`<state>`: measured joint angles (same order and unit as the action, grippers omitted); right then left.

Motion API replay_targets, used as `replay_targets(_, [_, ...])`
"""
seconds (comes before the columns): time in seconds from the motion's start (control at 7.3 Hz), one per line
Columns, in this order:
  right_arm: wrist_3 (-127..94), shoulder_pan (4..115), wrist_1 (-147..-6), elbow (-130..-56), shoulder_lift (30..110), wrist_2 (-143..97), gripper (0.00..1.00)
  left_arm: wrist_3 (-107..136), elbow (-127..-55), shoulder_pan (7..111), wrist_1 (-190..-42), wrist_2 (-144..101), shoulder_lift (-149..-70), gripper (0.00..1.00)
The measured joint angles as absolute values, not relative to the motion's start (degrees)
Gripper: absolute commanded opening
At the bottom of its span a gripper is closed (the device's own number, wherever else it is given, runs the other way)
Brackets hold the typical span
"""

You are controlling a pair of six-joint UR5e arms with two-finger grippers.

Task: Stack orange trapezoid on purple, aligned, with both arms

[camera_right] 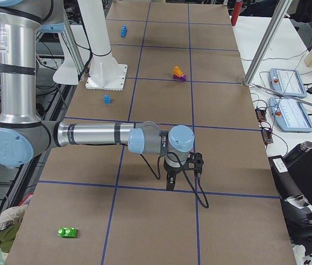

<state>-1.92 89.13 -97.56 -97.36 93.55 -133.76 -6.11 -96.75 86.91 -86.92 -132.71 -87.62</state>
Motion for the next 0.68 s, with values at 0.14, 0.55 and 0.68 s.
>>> replay_targets(0.14, [-0.7,89.8,-99.0,-97.5,93.5,-133.7,1.00,-6.1,-96.7,86.9,-86.9,-132.7,-87.6,1.00])
replay_targets(0.55, [-0.1,90.1,-99.5,-97.3,93.8,-134.3,1.00,-6.1,-96.5,86.8,-87.1,-132.8,-87.6,1.00])
replay_targets(0.68, [-0.1,90.1,-99.5,-97.3,93.9,-134.4,1.00,-6.1,-96.3,86.8,-87.3,-132.8,-87.6,1.00])
